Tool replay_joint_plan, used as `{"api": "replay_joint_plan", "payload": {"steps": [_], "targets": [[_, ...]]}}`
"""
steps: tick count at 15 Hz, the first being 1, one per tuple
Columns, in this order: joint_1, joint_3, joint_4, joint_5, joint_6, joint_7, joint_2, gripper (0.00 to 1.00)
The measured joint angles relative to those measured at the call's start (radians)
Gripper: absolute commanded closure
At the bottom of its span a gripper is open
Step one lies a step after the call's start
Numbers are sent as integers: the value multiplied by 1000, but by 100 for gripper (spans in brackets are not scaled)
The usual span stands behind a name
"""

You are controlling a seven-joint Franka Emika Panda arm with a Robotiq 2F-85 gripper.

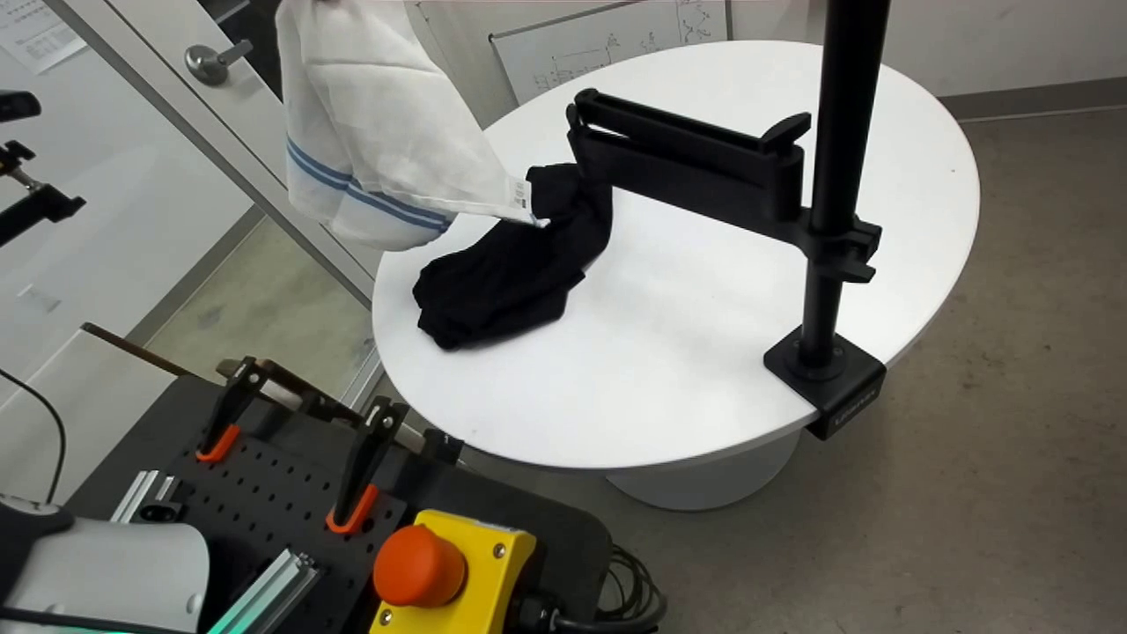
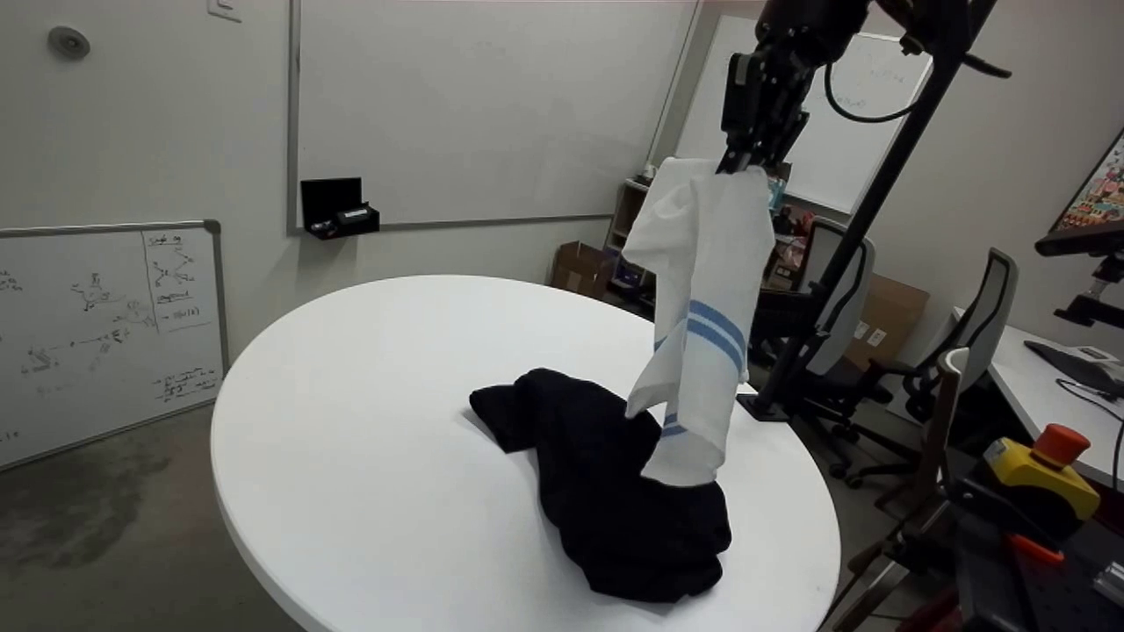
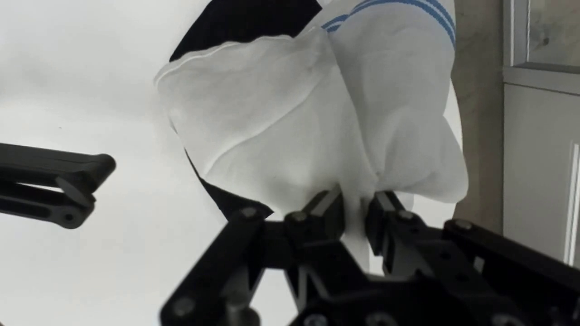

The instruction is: Hang and unhang the white cloth from the stand then hang up the black cloth

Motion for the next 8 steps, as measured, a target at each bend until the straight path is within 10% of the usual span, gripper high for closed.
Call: {"api": "replay_joint_plan", "payload": {"steps": [8], "targets": [[92, 95, -61, -37, 198, -7, 67, 97]]}}
